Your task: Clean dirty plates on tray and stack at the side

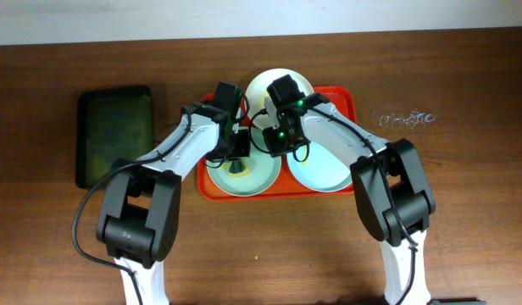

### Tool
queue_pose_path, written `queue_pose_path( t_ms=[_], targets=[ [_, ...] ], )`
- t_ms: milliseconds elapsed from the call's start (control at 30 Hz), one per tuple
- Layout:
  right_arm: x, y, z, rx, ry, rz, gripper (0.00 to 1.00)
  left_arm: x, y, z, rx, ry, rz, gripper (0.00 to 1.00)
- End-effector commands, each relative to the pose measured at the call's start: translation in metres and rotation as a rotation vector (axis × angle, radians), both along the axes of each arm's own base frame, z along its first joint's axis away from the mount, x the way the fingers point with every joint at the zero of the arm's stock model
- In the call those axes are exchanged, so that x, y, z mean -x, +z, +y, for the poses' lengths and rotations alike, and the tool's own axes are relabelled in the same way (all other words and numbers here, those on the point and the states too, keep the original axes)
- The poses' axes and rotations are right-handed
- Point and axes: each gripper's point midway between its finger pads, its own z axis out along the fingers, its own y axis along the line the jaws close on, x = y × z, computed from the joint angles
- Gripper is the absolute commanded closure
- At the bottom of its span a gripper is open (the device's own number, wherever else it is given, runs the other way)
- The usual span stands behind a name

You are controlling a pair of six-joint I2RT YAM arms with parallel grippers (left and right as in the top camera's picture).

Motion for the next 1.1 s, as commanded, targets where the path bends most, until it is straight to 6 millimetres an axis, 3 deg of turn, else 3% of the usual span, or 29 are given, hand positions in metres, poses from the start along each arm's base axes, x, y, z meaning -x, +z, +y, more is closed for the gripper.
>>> queue_pose_path(
  t_ms=[0, 67, 167, 233, 333, 433, 500, 533, 733, 800, 867, 900, 967, 1067],
  targets=[
    [0.008, -0.016, -0.003, 0.039, 0.008, 0.031, 0.96, -0.002, -0.009, 0.028, -0.148, 0.032, -0.042, 1.0],
    [0.009, -0.016, -0.004, 0.04, 0.008, 0.033, 0.96, -0.003, -0.013, 0.06, -0.325, 0.061, -0.075, 1.0],
    [0.009, -0.016, -0.004, 0.04, 0.008, 0.033, 0.96, -0.006, 0.003, 0.106, -0.595, 0.095, -0.131, 1.0],
    [0.008, -0.016, -0.004, 0.04, 0.008, 0.033, 0.96, -0.012, 0.017, 0.11, -0.617, 0.109, -0.166, 1.0],
    [0.008, -0.016, -0.004, 0.04, 0.008, 0.033, 0.96, -0.024, 0.048, 0.089, -0.483, 0.122, -0.231, 1.0],
    [0.008, -0.016, -0.003, 0.039, 0.008, 0.03, 0.96, -0.023, 0.059, 0.033, -0.153, 0.063, -0.216, 1.0],
    [0.008, -0.016, -0.003, 0.039, 0.008, 0.03, 0.96, -0.016, 0.052, 0.001, 0.014, 0.013, -0.16, 1.0],
    [0.008, -0.016, -0.003, 0.039, 0.008, 0.03, 0.96, -0.012, 0.047, -0.005, 0.046, 0.002, -0.136, 1.0],
    [0.009, -0.016, -0.004, 0.041, 0.008, 0.034, 0.96, -0.002, -0.011, -0.002, 0.005, 0.0, -0.007, 1.0],
    [0.009, -0.016, -0.004, 0.04, 0.008, 0.033, 0.96, -0.004, -0.025, 0.009, -0.058, 0.013, -0.001, 1.0],
    [0.009, -0.016, -0.004, 0.041, 0.008, 0.034, 0.96, -0.008, -0.03, 0.034, -0.199, 0.038, -0.029, 1.0],
    [0.009, -0.016, -0.004, 0.041, 0.008, 0.034, 0.96, -0.012, -0.023, 0.06, -0.347, 0.062, -0.068, 1.0],
    [0.009, -0.016, -0.004, 0.041, 0.008, 0.033, 0.96, -0.016, -0.005, 0.092, -0.535, 0.088, -0.112, 1.0],
    [0.007, -0.016, -0.003, 0.037, 0.008, 0.025, 0.96, -0.018, 0.031, 0.11, -0.635, 0.116, -0.171, 1.0]
  ],
)
